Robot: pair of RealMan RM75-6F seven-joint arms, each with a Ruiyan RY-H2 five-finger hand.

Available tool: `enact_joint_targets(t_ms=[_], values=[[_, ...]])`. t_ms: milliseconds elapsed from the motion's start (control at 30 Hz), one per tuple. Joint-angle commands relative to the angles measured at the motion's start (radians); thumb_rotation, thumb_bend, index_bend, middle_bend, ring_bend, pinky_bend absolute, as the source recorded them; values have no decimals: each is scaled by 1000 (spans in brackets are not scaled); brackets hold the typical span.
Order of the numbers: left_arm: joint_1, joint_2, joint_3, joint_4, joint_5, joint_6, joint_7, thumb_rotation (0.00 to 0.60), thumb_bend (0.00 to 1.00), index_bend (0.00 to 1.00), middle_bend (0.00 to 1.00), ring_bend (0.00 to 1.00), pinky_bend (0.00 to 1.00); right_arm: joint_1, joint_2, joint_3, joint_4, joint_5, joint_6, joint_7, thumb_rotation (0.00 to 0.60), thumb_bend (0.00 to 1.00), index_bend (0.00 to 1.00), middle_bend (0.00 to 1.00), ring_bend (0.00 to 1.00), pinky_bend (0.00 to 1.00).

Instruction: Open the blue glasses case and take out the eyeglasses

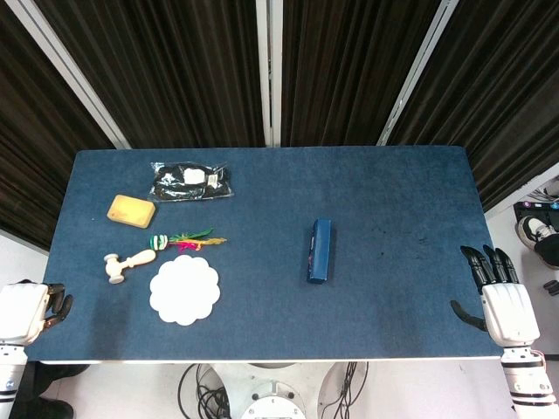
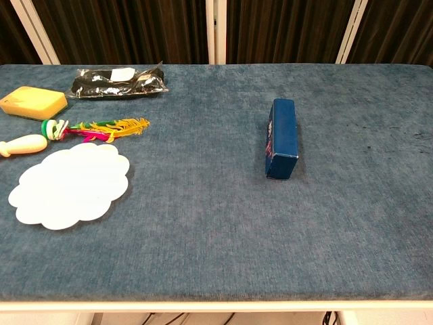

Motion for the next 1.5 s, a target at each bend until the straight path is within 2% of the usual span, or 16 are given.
enact_joint_targets(t_ms=[33, 233, 333, 567, 700, 1033, 1333, 1500], values=[[1, 0, 0, 0, 0, 1, -1, 600, 387, 842, 990, 842, 657, 0, 0, -1, 0, 0, -1, 0, 600, 171, 0, 129, 0, 0], [1, 0, 1, 1, 2, 2, 0, 600, 387, 841, 990, 842, 657, 10, -1, -7, -4, -18, -14, 18, 600, 149, 0, 134, 0, 0], [1, 1, 1, 0, 2, 1, -1, 600, 387, 841, 989, 842, 657, 41, 6, -14, -14, -39, -62, 39, 600, 127, 0, 164, 0, 0], [1, 0, 1, 0, 1, 3, -1, 600, 387, 841, 990, 842, 657, 177, -15, 9, -41, -64, -238, 35, 600, 241, 0, 197, 0, 0], [1, 0, 1, 1, 0, 2, -3, 600, 387, 841, 989, 842, 657, 270, -63, 41, -39, -53, -343, 35, 600, 319, 0, 200, 0, 0], [0, 2, 2, 4, 3, 1, -9, 600, 387, 841, 990, 841, 657, 440, -215, 90, 19, 40, -540, -7, 600, 343, 0, 213, 0, 0], [0, 3, 3, 6, 6, 1, -12, 600, 387, 842, 989, 841, 657, 520, -333, 92, 103, 132, -629, -71, 600, 343, 0, 220, 0, 0], [-1, 4, 3, 7, 5, -1, -14, 600, 387, 841, 989, 841, 657, 536, -363, 85, 142, 168, -644, -81, 600, 343, 0, 225, 0, 0]])
